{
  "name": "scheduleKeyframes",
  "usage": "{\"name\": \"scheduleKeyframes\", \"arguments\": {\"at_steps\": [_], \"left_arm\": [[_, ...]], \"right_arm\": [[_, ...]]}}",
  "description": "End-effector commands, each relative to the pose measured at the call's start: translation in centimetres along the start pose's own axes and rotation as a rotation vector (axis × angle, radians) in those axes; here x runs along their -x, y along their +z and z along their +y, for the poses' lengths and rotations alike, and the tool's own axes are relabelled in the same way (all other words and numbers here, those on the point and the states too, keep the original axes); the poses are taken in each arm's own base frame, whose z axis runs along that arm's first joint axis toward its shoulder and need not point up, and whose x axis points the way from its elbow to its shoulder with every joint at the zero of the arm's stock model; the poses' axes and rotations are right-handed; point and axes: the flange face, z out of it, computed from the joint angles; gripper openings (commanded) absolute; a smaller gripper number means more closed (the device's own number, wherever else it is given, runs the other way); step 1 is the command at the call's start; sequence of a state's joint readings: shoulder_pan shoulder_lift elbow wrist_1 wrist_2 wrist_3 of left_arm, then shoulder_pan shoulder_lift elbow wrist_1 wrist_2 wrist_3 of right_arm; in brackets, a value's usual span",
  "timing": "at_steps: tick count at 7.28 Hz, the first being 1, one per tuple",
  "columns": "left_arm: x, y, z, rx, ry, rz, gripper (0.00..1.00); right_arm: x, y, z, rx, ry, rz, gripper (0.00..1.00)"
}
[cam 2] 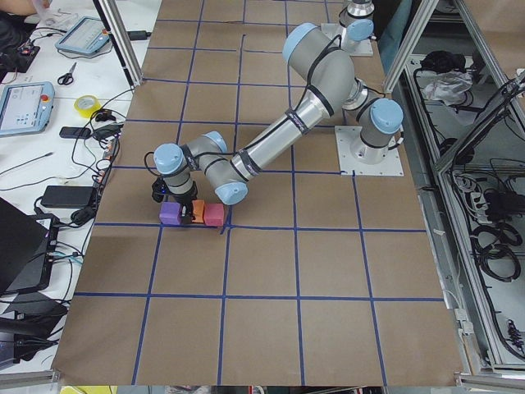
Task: Arrange blocks in a line
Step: 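Lower the orange cube between the purple and pink cubes with the left gripper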
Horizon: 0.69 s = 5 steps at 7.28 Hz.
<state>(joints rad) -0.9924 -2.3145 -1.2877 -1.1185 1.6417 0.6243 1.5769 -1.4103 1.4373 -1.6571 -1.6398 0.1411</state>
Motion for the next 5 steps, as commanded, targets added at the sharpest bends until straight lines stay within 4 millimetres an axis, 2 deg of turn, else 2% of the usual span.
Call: {"name": "scheduleKeyframes", "arguments": {"at_steps": [1, 3, 4, 5], "left_arm": [[0.2, 0.5, -0.1, 0.005, -0.001, 0.002, 0.0], [0.7, 0.9, -0.2, -0.004, -0.006, -0.002, 0.0], [2.0, 1.6, 0.5, -0.013, -0.03, -0.005, 0.0], [2.0, 1.6, 0.5, -0.015, -0.03, -0.006, 0.0]], "right_arm": [[0.0, 0.0, 0.0, 0.001, 0.0, 0.0, 1.0], [0.0, -0.1, 0.0, -0.001, -0.001, 0.001, 1.0], [0.0, 0.0, 0.0, 0.001, 0.0, 0.002, 1.0], [0.0, -0.1, 0.0, -0.001, 0.0, 0.001, 1.0]]}}
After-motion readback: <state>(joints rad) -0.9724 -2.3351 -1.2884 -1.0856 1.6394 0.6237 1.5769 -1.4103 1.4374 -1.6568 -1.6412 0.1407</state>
